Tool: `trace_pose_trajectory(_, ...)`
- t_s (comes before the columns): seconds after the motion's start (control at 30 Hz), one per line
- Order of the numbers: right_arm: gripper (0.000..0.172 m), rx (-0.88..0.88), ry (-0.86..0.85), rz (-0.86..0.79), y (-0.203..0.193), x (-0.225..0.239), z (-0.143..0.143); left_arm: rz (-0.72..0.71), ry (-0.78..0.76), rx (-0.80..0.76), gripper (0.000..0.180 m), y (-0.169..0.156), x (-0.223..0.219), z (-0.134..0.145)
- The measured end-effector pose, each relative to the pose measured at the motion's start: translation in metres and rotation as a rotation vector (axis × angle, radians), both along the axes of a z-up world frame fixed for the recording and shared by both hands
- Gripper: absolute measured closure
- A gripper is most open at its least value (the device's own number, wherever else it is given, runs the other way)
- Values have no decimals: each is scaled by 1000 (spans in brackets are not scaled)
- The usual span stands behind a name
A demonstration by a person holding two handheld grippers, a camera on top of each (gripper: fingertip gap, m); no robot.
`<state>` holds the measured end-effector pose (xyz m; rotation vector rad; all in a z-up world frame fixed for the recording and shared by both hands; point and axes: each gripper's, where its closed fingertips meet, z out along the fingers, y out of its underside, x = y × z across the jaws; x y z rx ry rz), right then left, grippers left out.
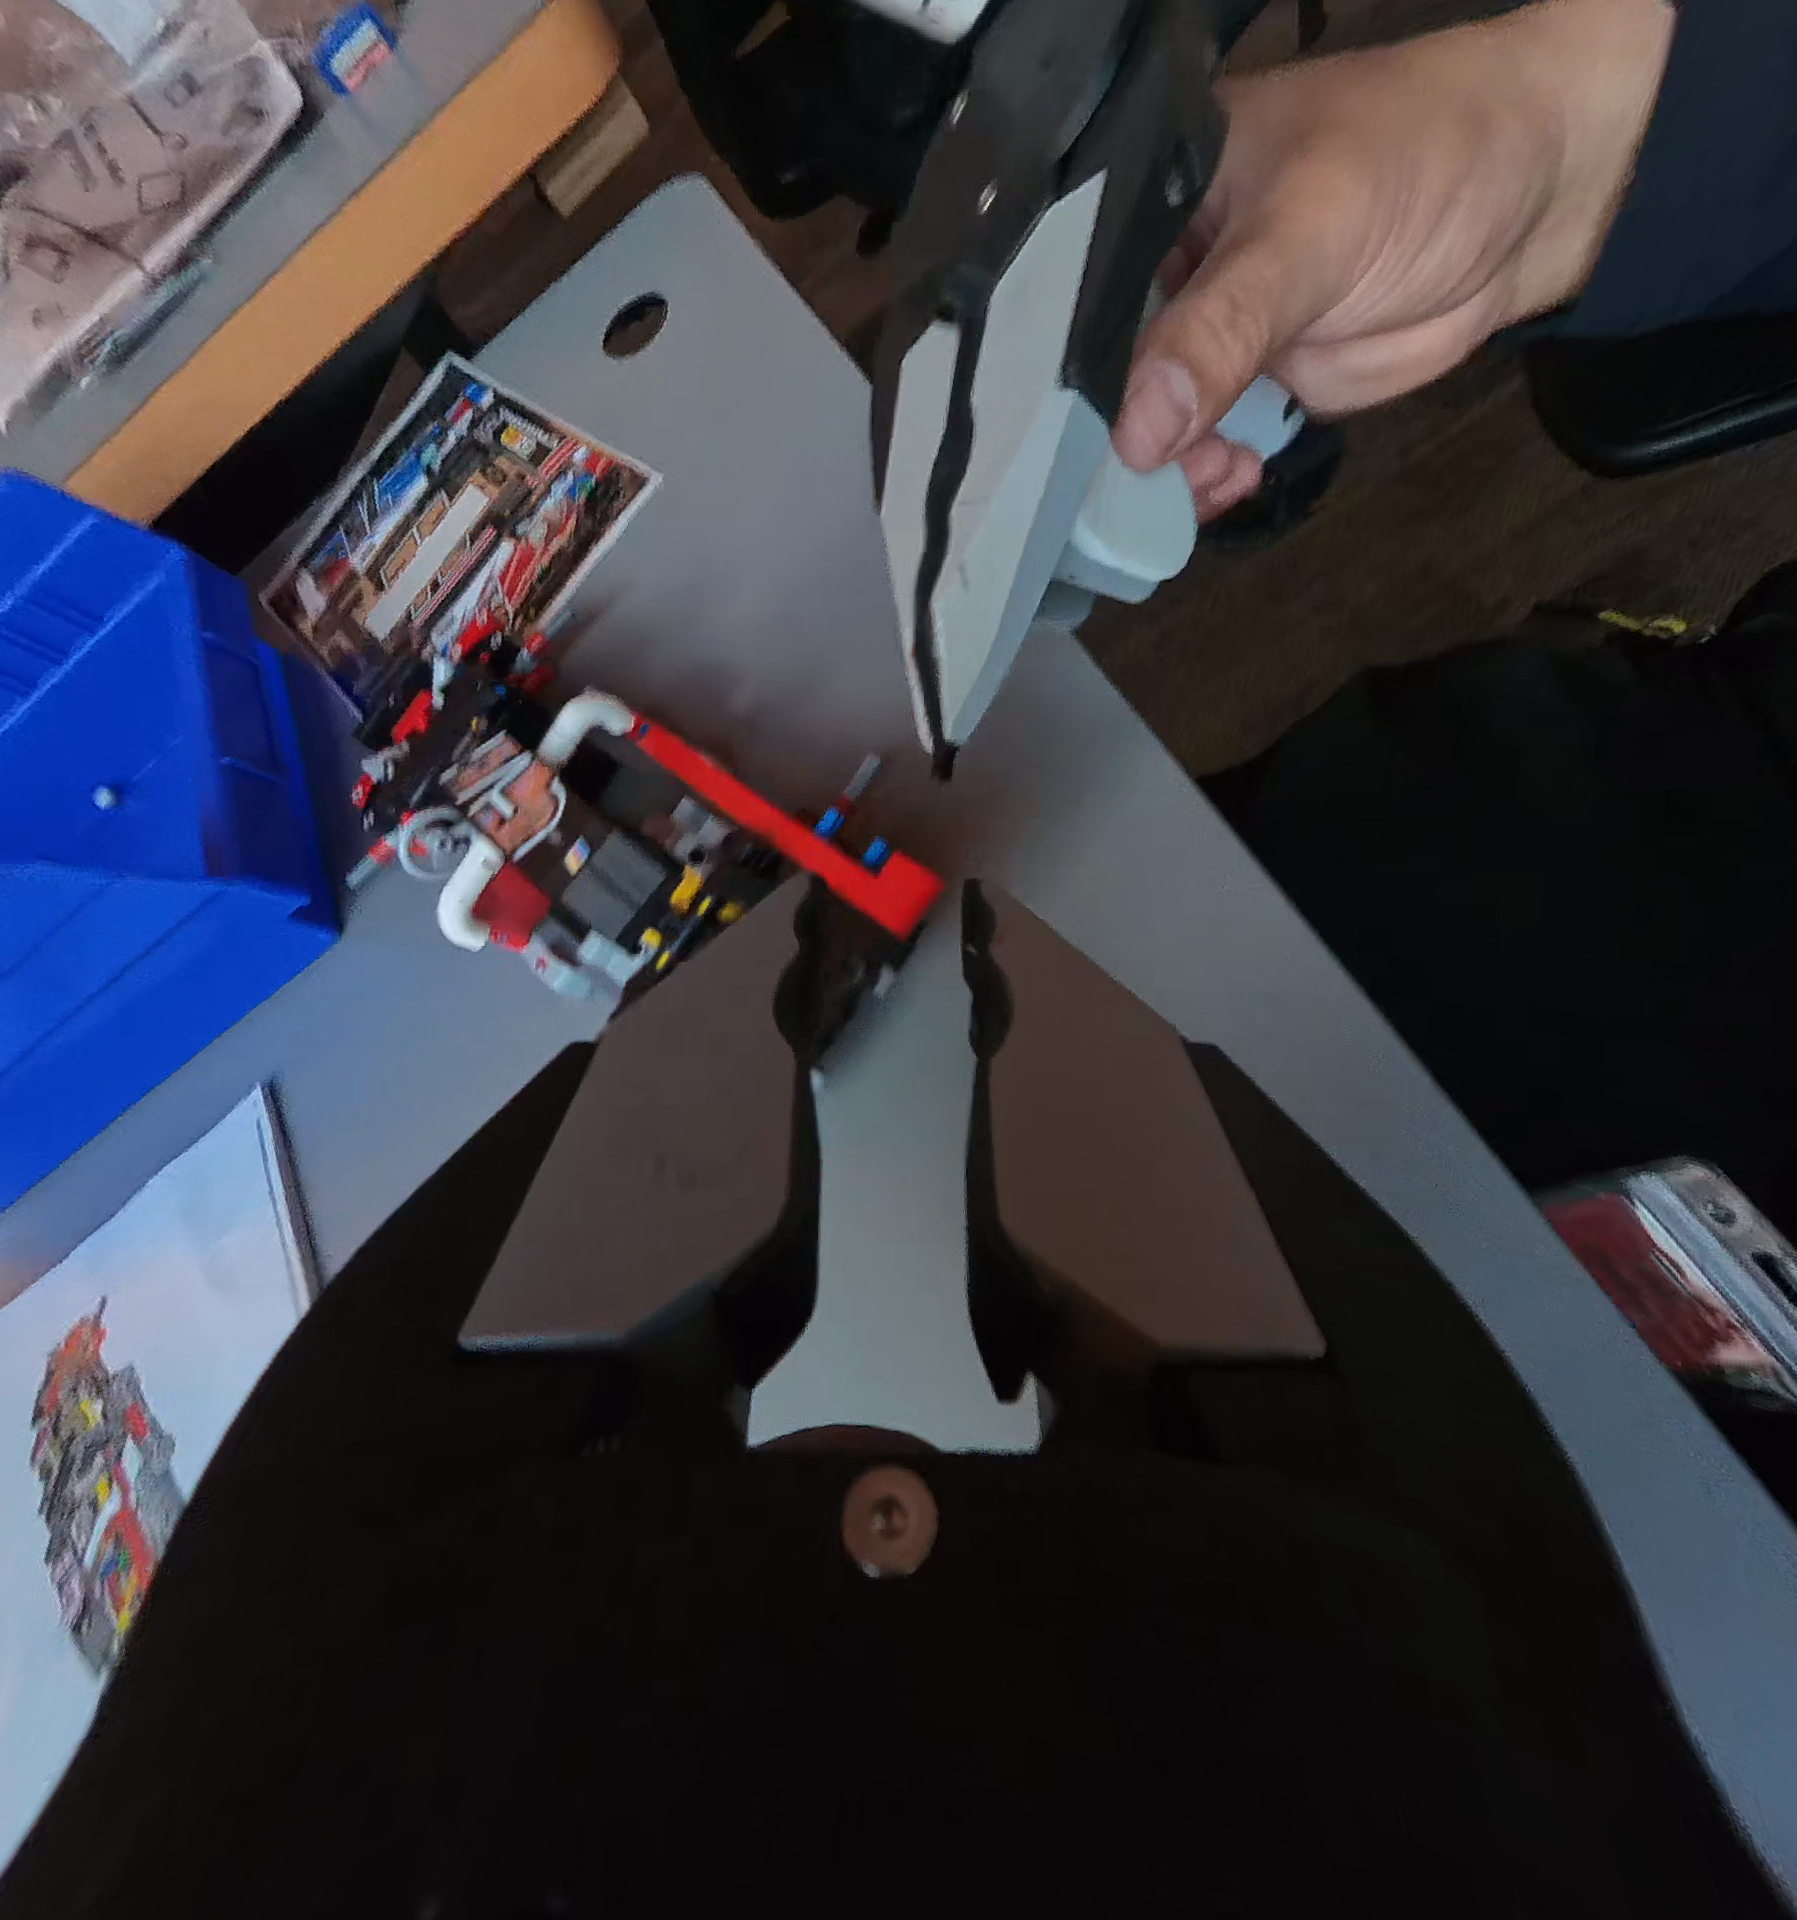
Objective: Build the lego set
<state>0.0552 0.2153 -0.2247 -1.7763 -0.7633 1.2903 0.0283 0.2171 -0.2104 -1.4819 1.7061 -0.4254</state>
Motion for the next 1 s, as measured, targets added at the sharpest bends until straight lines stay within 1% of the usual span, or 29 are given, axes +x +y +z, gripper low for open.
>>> trace_pose_trajectory(0.07,171,48,-90,-46,5,4,-8,62,22,-56,146,16,-18,1)
trace_pose_trajectory(0.13,171,87,-138,-69,7,2,-12,113,33,-123,135,32,-36,-4)
trace_pose_trajectory(0.2,171,128,-196,-97,9,-2,-19,164,38,-148,127,52,-52,-17)
trace_pose_trajectory(0.27,171,179,-253,-133,13,-5,-25,186,10,-224,118,63,-56,-31)
trace_pose_trajectory(0.33,171,212,-268,-159,13,-8,-26,140,-52,-327,122,59,-46,-39)
trace_pose_trajectory(0.37,171,229,-272,-172,13,-9,-26,128,-59,-350,123,59,-41,-43)
trace_pose_trajectory(0.47,171,308,-321,-232,17,-1,-25,96,-19,-364,122,62,-32,-55)
trace_pose_trajectory(0.53,171,317,-324,-249,20,6,-25,58,-15,-378,127,59,-26,-58)
trace_pose_trajectory(0.6,171,307,-291,-235,18,12,-22,8,1,-402,140,53,-21,-63)
trace_pose_trajectory(0.67,171,332,-305,-218,17,18,-22,8,43,-386,145,56,-19,-71)
trace_pose_trajectory(0.7,171,352,-325,-210,16,22,-23,-4,37,-383,148,56,-16,-70)
trace_pose_trajectory(0.77,170,372,-351,-189,12,30,-25,-33,43,-400,149,53,-11,-70)
trace_pose_trajectory(0.83,170,353,-350,-156,6,35,-31,-59,45,-418,151,51,-7,-70)
trace_pose_trajectory(0.9,170,339,-323,-136,3,38,-35,-78,47,-428,152,49,-5,-69)
trace_pose_trajectory(1.0,170,343,-268,-126,3,39,-29,-90,49,-438,153,48,-4,-69)
